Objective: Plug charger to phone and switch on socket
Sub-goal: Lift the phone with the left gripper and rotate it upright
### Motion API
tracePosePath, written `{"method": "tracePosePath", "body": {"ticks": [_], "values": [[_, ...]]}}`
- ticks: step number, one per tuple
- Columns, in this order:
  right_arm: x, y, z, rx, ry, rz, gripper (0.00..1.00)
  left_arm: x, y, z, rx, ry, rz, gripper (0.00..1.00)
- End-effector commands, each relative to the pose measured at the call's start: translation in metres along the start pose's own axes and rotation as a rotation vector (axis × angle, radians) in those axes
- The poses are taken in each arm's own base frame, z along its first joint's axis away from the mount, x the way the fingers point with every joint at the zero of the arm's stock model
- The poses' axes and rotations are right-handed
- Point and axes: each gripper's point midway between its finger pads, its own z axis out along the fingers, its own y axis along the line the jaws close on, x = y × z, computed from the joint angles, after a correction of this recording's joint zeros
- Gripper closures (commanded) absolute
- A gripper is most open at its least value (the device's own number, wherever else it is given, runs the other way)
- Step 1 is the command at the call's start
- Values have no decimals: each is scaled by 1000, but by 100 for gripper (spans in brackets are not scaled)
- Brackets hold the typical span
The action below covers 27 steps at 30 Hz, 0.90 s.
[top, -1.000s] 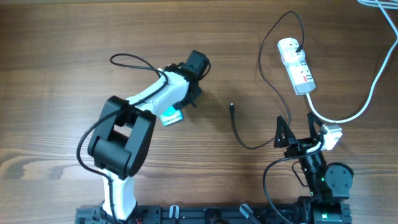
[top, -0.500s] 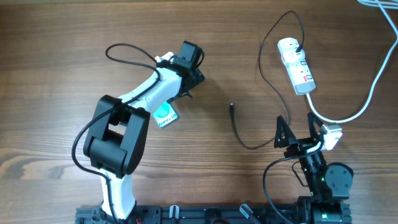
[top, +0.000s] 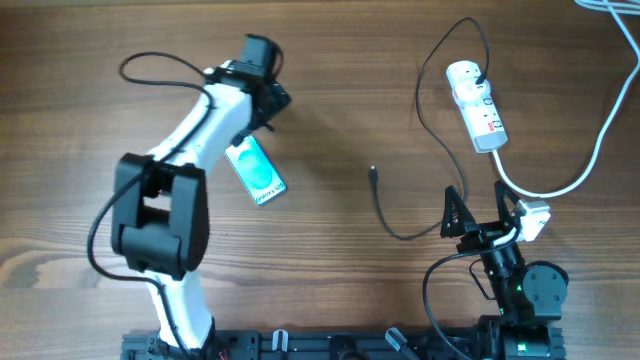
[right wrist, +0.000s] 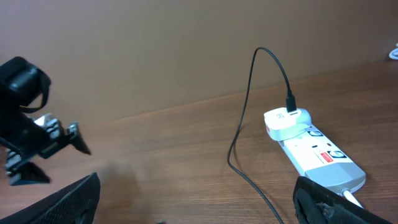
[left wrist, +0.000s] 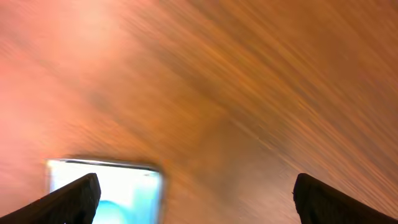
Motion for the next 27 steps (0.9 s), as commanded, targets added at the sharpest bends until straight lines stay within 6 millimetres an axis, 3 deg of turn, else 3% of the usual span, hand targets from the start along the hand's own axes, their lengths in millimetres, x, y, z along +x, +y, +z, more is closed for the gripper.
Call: {"method": "tracePosePath", "body": {"ticks": [1,3,9,16,27], "values": [[-1,-2,0,11,-8,3,0,-16,24,-17,-41,12,-30,0],[-1,-2,0,11,-8,3,0,-10,39,-18,-94,49,-30,0],[-1,-2,0,11,-8,3,0,7,57,-16,-159,112,30,0],[-1,-2,0,12,-6,3,0,44,64,0,-133,240,29,0],[-1,-2,0,12,-6,3,0,86,78,12,-185,295,99,0]]}}
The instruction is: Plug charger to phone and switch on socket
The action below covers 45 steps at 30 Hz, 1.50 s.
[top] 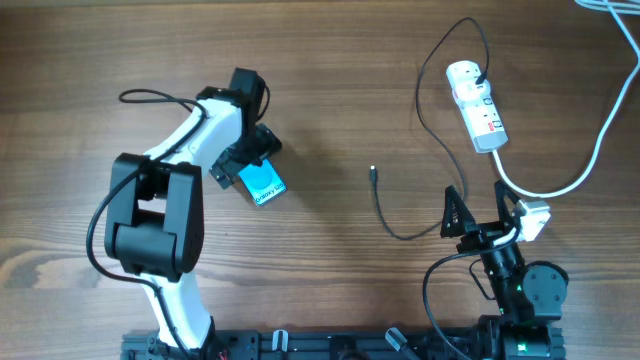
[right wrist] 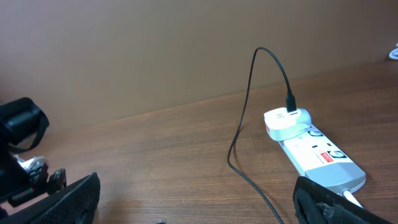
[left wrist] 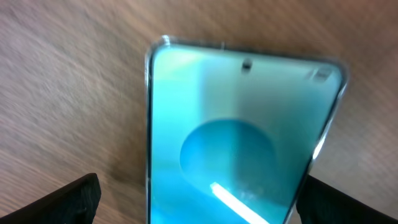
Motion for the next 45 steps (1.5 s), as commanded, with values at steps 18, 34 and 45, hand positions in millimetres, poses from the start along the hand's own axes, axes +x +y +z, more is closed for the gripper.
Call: {"method": "tracePosePath", "body": {"ticks": [18,34,45], "values": [[-1,-2,0,12,-6,3,0,63,-4,11,21,149,95,16],[-1,-2,0,12,-6,3,0,125,-11,5,-54,201,272,16],[-1,-2,0,12,-6,3,0,113,-21,7,-5,172,248,0]]}}
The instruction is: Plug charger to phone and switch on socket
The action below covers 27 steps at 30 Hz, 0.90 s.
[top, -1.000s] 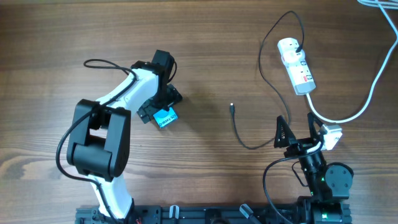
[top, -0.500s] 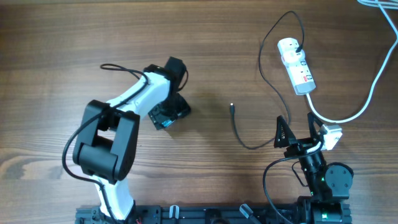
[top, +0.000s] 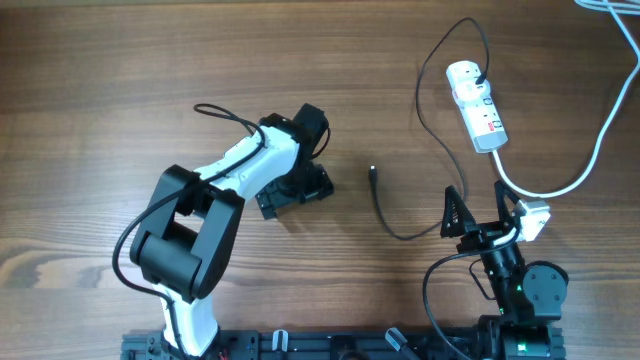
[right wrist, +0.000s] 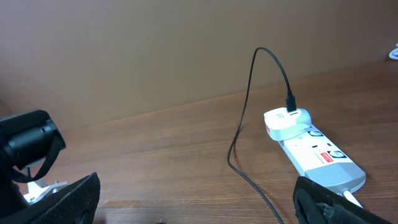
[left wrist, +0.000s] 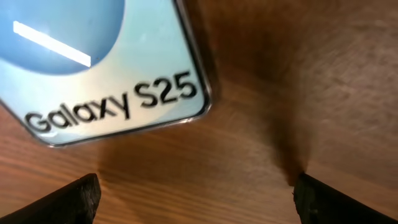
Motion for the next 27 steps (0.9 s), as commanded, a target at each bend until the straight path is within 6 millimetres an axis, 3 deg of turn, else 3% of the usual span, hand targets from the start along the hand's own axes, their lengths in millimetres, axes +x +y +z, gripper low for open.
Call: {"method": "tracePosePath", "body": {"ticks": [1,11,16,21,23,27], "values": [[-1,-2,0,12,-6,3,1,-11,14,9,-23,-7,-38,0],[-1,-2,0,12,-6,3,0,-52,49,5,-40,-59,-169,0],[-1,-2,0,12,-6,3,0,-65,51,4,-15,-84,-198,0],[-1,-2,0,12,-6,3,0,-54,56,5,-49,-51,-190,0],[-1,-2,0,12,-6,3,0,-42,64,5,-104,-22,-169,0],[-1,-2,0,12,-6,3,0,-39,78,2,-186,-29,-81,0]]}}
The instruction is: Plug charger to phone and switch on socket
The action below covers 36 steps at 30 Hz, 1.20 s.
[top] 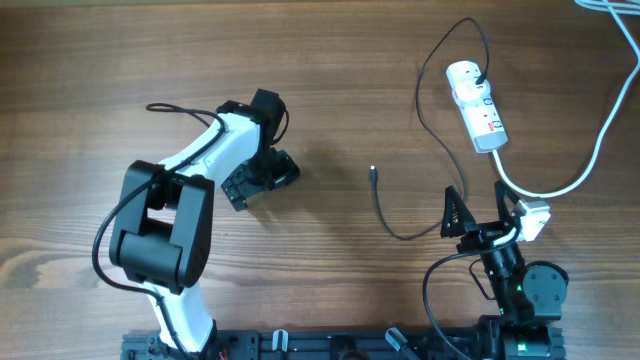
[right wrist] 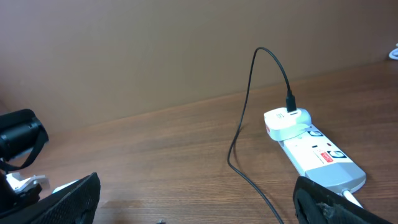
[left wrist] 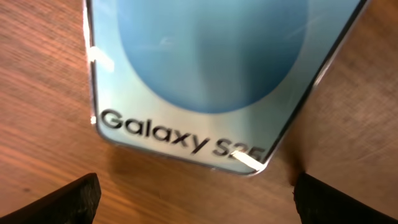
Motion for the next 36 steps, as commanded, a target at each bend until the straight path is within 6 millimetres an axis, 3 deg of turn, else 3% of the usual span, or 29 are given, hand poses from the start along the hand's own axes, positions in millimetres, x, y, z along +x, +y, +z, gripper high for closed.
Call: {"method": "tracePosePath", "body": {"ticks": [1,5,10,18,25,31,36], "values": [[-1,-2,0,12,-6,3,0,-2,28,10,-154,-41,83,0],[-1,-2,0,12,-6,3,0,-17,34,8,-202,-122,84,0],[-1,-2,0,12,-6,3,0,-40,22,6,-158,-221,68,0],[-1,-2,0,12,-6,4,1,-61,16,5,-105,-267,72,0],[-1,-2,0,12,-6,3,0,-80,-1,5,-24,-350,81,0],[-1,-2,0,12,-6,3,0,-83,-4,6,-11,-362,80,4],[-1,-2,0,12,-6,3,0,-67,-13,11,38,-275,167,10]]}}
